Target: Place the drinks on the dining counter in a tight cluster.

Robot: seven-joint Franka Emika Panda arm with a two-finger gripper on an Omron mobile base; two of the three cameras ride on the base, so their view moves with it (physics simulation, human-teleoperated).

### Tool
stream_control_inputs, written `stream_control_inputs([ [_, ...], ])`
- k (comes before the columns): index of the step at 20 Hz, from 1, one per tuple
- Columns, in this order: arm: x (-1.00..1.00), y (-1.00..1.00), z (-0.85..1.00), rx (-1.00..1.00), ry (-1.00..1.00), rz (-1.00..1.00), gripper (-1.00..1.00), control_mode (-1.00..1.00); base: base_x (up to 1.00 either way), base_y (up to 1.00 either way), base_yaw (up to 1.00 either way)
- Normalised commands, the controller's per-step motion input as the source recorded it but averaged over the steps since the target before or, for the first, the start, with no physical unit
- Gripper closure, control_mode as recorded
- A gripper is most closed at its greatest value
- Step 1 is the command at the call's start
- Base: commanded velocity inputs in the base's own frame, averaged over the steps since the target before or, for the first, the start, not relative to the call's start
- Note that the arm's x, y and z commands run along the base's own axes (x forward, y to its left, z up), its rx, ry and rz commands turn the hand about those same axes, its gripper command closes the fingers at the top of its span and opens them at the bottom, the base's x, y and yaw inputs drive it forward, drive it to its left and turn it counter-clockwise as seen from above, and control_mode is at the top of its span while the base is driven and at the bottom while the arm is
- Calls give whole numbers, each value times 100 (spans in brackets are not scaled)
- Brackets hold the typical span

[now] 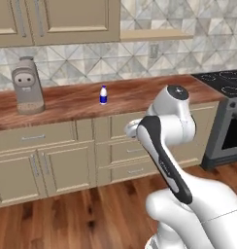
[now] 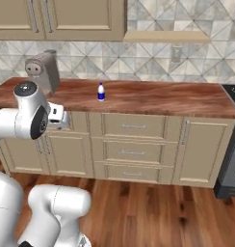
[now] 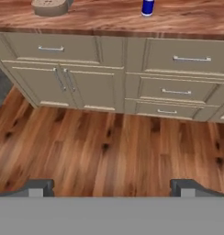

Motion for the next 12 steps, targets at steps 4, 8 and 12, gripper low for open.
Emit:
stream_control_inputs([
  [4, 0, 0, 0, 0, 0, 0, -100, 100, 100, -44, 0],
  [8, 0, 0, 0, 0, 0, 0, -100, 100, 100, -13, 0],
  [12, 0, 0, 0, 0, 0, 0, -100, 100, 100, 0, -1],
])
